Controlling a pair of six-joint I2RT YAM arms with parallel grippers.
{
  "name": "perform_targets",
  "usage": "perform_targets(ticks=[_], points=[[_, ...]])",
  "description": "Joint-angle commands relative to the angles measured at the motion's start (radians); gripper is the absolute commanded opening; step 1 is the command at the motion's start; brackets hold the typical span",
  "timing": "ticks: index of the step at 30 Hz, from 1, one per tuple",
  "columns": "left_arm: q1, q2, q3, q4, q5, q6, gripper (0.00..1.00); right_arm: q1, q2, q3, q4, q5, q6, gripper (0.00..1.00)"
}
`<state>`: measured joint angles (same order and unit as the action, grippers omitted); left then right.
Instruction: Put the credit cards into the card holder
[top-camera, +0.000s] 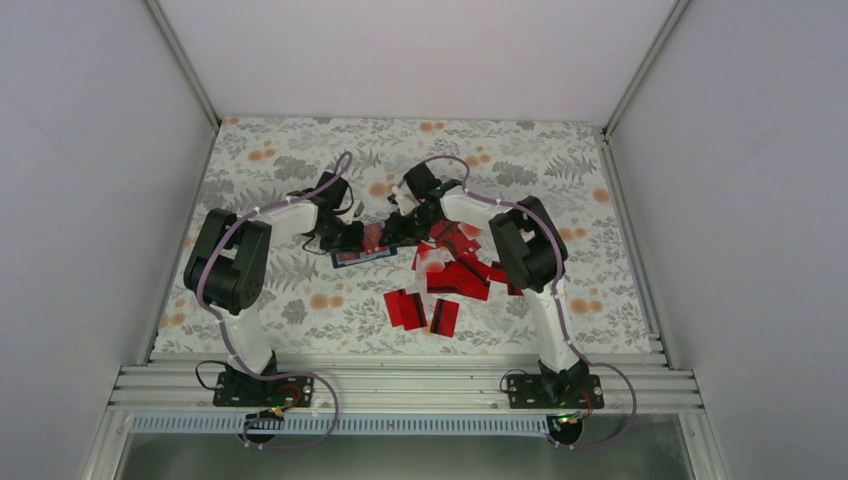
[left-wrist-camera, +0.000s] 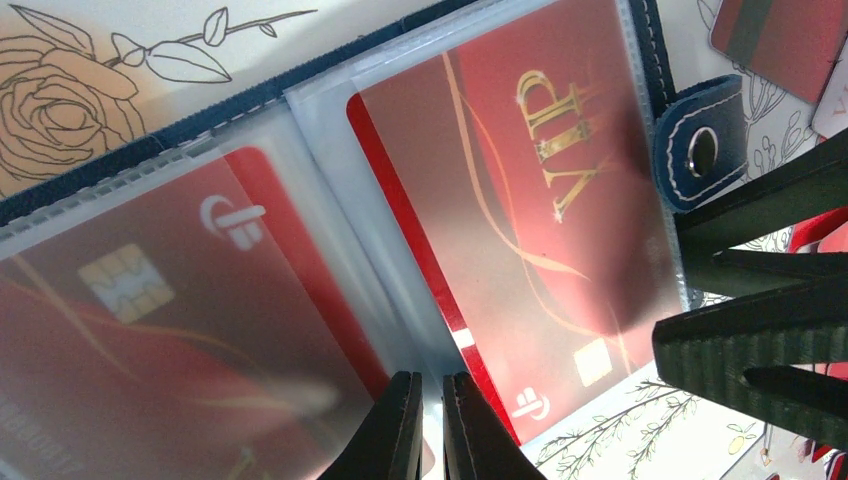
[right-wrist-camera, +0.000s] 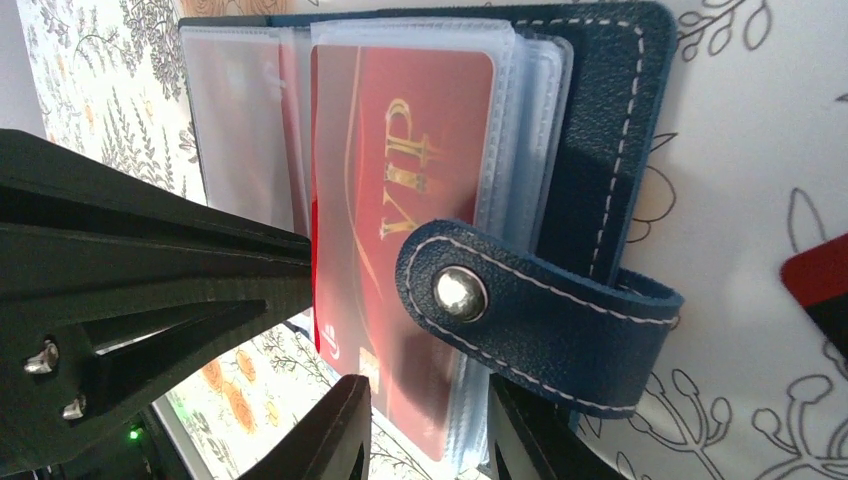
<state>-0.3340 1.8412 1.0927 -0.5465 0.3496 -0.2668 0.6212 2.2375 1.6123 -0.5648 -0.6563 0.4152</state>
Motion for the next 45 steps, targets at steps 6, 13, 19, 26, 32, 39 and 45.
perform_targets(ticks=[6, 13, 19, 26, 32, 39, 45], points=[[-0.008, 0.048, -0.016, 0.001, -0.007, 0.001, 0.08, 0.026, 0.025, 0.064, -0.024, -0.028, -0.032, 0.3], [-0.008, 0.049, -0.008, -0.007, -0.017, 0.005, 0.08, 0.029, 0.007, 0.09, -0.074, 0.047, -0.039, 0.3], [-0.008, 0.057, -0.007, -0.001, -0.017, 0.003, 0.08, 0.034, 0.001, 0.104, -0.102, 0.081, -0.051, 0.3], [-0.008, 0.058, 0.005, -0.003, -0.012, -0.002, 0.08, 0.039, 0.006, 0.126, -0.106, 0.065, -0.07, 0.3], [-0.008, 0.063, 0.013, -0.012, -0.011, -0.004, 0.09, 0.038, 0.017, 0.112, -0.072, 0.0, -0.07, 0.29], [-0.007, 0.058, 0.023, -0.022, -0.012, -0.011, 0.09, 0.038, 0.009, 0.107, -0.059, -0.023, -0.085, 0.29], [-0.007, 0.044, 0.03, -0.031, -0.011, -0.027, 0.1, 0.038, -0.003, 0.118, -0.072, -0.016, -0.105, 0.29]])
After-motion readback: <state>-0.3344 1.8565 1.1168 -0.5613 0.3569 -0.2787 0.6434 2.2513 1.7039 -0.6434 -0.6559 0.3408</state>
